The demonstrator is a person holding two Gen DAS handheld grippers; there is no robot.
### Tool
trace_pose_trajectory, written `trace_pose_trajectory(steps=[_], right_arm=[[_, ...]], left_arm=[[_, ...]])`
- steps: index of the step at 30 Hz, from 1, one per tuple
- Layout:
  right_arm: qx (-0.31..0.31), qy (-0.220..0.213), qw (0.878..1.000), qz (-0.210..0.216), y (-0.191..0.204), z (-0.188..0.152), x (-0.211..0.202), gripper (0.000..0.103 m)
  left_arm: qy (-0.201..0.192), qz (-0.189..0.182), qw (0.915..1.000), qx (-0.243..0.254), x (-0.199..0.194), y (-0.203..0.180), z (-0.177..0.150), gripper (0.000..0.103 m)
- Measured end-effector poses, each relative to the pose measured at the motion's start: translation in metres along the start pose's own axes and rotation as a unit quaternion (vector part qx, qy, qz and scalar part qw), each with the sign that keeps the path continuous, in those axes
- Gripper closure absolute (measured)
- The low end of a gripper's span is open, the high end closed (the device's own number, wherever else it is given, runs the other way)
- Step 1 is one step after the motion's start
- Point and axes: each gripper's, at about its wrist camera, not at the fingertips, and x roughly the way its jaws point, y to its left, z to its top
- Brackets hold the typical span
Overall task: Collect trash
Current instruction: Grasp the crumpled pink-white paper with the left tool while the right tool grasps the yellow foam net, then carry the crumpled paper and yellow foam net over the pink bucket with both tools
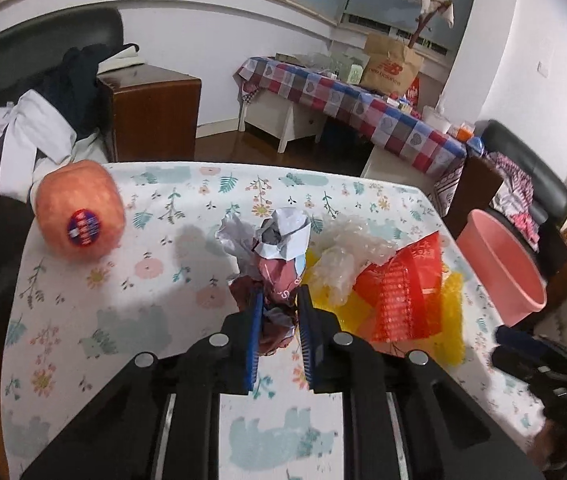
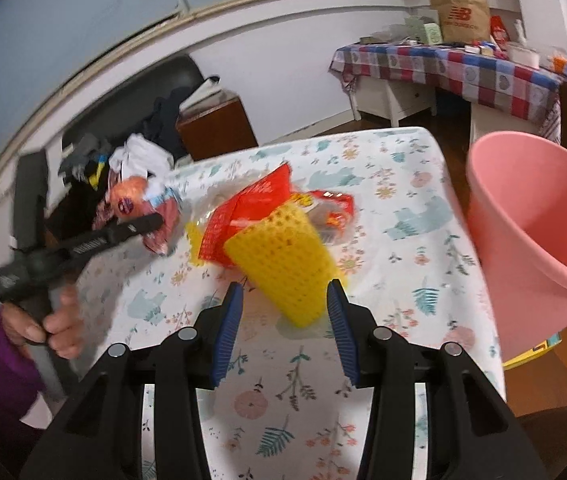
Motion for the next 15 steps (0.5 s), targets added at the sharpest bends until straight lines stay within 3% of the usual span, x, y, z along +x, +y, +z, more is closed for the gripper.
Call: trace_pose_trajectory(steps=[6,12,15], right_arm=[[-0.059,0.016,0.997,-0.052,0.023,0.006,0.021,0.059],[-0.050,0.057,0.995,-0.066,0.020,0.011,0.038,0.060],[-0.032,0.052,0.996,-0.065,0.014,0.012,0.036,0.081]], left_arm=[[0.001,-0.011,0.9997,-0.023,-0.014,0.012,-0.007,0.087],[-0.003,-0.019,0.9994,-0.028,-0.022,0.015,-0.011,0.087],[-0.005,-0.023,0.9994,-0.027,-0.024,0.014,-0.011,0.087]])
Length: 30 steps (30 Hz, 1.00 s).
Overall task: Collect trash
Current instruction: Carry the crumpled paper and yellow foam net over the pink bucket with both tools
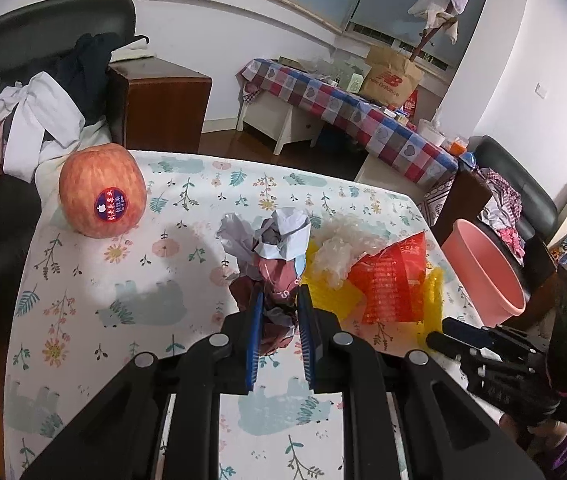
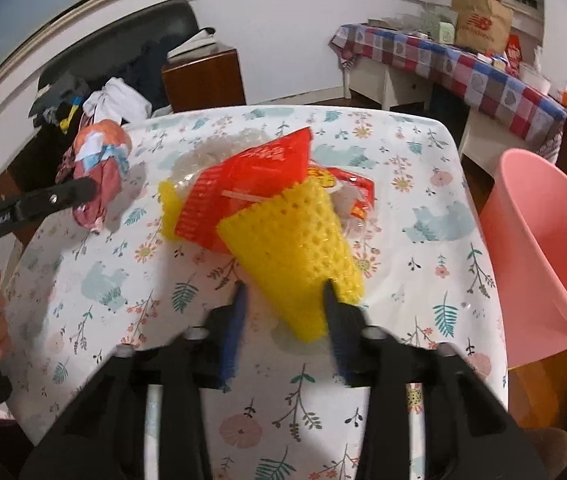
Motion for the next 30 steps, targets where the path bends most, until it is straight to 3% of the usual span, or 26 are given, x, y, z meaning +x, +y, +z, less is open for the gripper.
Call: trace_pose_trajectory(steps=[4,18,30], right_arm=[[0.010,-0.008,1.000,0.003,-0.007,-0.001,-0.005,0.091],[0.071,-0.078,0.993,0.049,-0.039,0.001,-0.055,0.092],[0.148,-0.125,0.981,0.018,-0.109,-0.007,-0.090,0.092]], left_arm=[[0.000,-0.002,1.0000,0.002,-0.002,-0.003,0.000,0.087],[-0.010,-0.035,0.9992,0.014,-0.016,-0.035,0.001,0.087],[0.002,-0.092,0.9923,0.083,0.000,-0.116,0.004,0.087]])
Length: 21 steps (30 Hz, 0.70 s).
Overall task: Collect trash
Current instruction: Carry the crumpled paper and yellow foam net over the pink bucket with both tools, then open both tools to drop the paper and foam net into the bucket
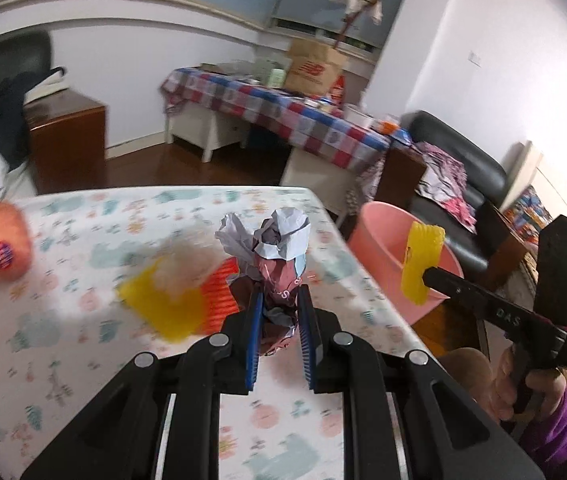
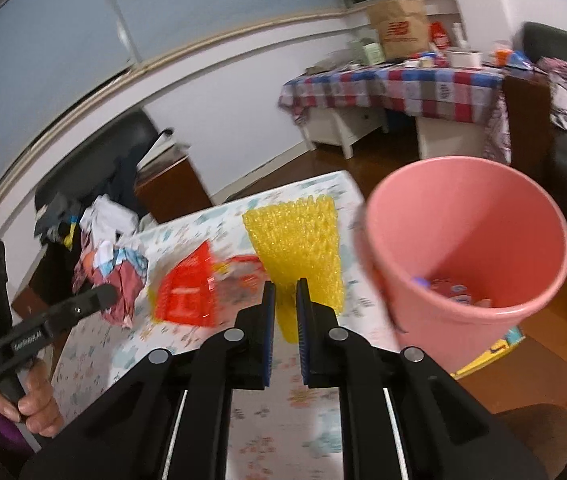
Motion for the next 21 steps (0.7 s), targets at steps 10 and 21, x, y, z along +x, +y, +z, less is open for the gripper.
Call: trace_pose_trajectory(steps=[10,21], right_arm=[[0.059,-0.033,0.997,-0.023,-0.068,0.007,-0.019,0.092],[0.086,-0.043,0.995,-0.035,-0.112,0.002,-0.019,0.092]], left_arm=[[0.032,-0.049,0.9971,0.050,0.053,-0.073,0.021,0.087],[0.047,-0.089,0.9901,0.098,0.096,-0.140,0.032,0.087]])
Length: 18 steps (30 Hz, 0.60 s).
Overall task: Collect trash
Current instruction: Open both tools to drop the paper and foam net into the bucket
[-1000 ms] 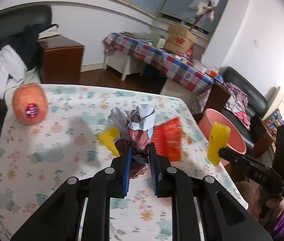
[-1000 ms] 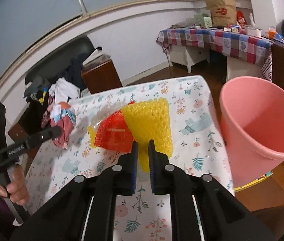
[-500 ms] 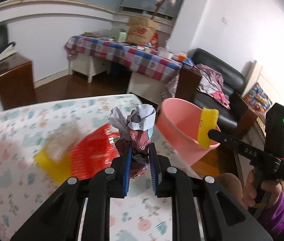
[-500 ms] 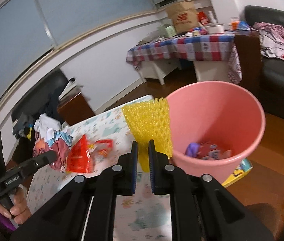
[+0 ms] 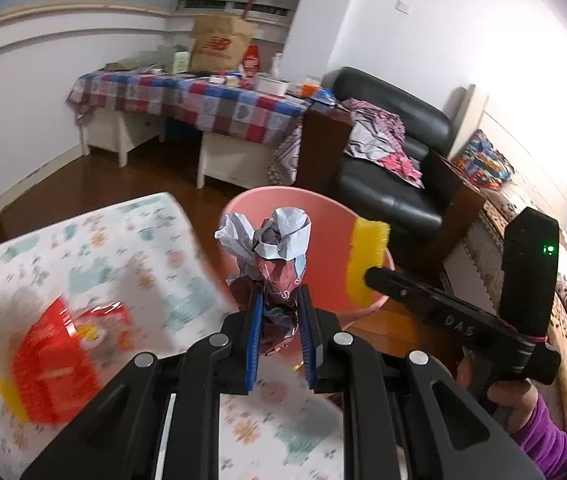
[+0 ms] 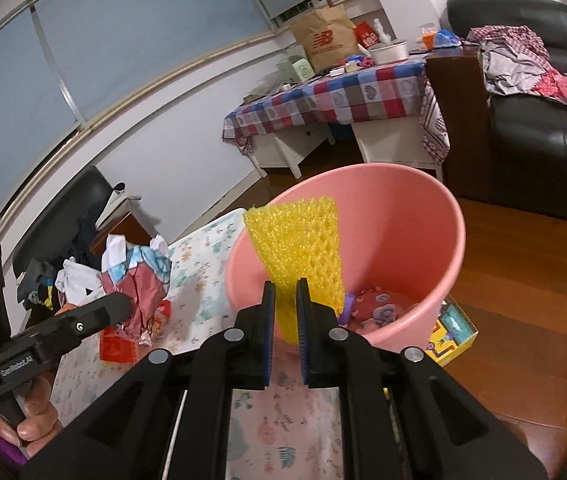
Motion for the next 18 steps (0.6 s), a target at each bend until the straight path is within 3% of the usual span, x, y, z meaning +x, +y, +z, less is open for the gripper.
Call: trace_pose_trajectory(steps=[18], right_arm=[[0.009,-0.004,1.000,-0.018,-0.021,0.002,0.012,0.092]], left_arm=[[0.042,-0.018,0.9989,0.014,0.078,-0.028,0.013,0.085]])
